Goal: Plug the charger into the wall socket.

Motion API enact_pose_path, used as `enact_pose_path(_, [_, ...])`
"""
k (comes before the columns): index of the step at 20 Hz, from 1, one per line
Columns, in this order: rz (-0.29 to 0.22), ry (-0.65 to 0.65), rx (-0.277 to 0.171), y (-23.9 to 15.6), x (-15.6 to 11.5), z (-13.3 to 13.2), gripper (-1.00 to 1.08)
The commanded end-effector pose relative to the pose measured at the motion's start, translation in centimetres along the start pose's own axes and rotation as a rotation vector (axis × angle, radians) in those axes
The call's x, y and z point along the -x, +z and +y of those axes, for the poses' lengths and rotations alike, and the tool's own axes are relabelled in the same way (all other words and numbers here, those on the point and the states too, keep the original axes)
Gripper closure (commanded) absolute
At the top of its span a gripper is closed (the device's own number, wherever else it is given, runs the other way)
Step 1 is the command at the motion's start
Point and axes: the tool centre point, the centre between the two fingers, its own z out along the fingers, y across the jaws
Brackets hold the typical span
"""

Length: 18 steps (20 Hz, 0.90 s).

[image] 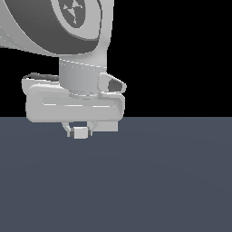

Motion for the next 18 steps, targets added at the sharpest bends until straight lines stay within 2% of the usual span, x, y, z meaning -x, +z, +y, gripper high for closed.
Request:
enact_pose_path(1, [0.002, 0.060, 0.029, -0.4, -0.5, 0.4, 1.08])
enact_pose_path(18, [0.002, 0.344, 0.169, -2.2, -2.2, 2.3, 1.08])
